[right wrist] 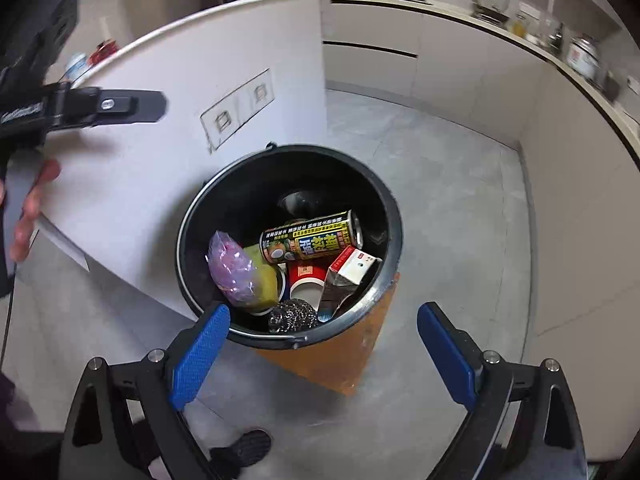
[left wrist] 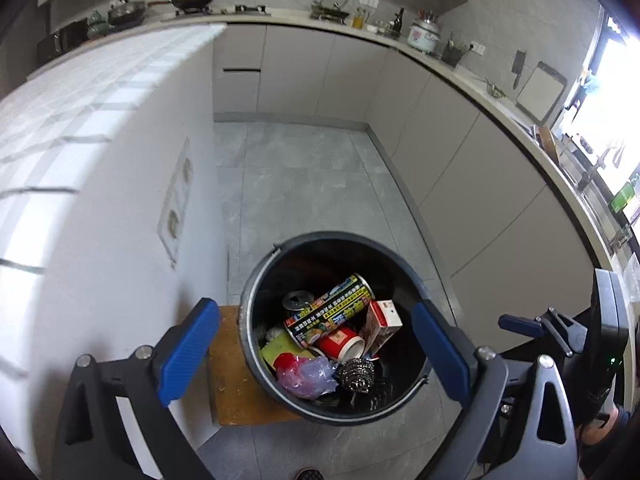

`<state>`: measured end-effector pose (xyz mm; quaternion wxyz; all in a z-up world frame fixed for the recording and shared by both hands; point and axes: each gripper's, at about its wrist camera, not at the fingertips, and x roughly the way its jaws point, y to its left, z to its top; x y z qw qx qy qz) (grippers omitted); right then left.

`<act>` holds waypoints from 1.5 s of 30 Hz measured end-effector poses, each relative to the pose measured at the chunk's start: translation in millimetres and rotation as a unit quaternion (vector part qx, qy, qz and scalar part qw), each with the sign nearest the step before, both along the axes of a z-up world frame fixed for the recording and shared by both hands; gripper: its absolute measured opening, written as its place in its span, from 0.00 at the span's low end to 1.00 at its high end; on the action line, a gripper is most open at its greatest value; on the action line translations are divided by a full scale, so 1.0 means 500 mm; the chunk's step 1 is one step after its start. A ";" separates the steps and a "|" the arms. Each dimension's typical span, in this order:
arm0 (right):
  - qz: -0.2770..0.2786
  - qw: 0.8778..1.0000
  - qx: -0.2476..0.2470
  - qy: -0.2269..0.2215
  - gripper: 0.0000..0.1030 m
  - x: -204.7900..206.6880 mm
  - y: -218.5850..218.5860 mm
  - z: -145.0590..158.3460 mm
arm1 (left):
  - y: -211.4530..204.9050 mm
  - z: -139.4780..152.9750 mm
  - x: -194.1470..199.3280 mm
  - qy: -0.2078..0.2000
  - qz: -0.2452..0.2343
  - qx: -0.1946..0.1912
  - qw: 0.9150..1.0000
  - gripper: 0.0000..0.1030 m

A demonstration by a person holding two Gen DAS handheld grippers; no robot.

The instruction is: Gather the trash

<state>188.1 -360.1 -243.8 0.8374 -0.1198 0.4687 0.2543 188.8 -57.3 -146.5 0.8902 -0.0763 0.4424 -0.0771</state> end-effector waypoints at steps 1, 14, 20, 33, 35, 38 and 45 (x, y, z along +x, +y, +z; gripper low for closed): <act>-0.012 1.000 -0.003 -0.002 0.93 -0.008 -0.002 0.010 | -0.001 0.015 -0.010 -0.006 0.001 0.006 1.000 0.95; -0.143 0.989 0.026 -0.018 0.93 -0.195 0.020 0.200 | 0.047 0.150 -0.209 -0.053 0.000 0.060 0.997 0.98; -0.152 0.987 0.019 -0.041 0.93 -0.321 0.086 0.280 | 0.108 0.182 -0.320 -0.063 0.018 0.058 0.996 0.99; -0.169 0.982 0.026 -0.080 0.93 -0.506 0.169 0.389 | 0.202 0.248 -0.461 -0.098 0.027 0.050 0.994 0.99; -0.166 0.982 0.026 -0.088 0.93 -0.532 0.181 0.406 | 0.210 0.259 -0.480 -0.103 0.033 0.052 0.993 0.99; -0.169 0.980 0.025 -0.101 0.93 -0.560 0.191 0.426 | 0.210 0.272 -0.501 -0.111 0.030 0.045 0.992 0.99; -0.184 0.975 0.025 -0.122 0.93 -0.592 0.193 0.467 | 0.192 0.292 -0.522 -0.133 0.016 0.056 0.989 0.99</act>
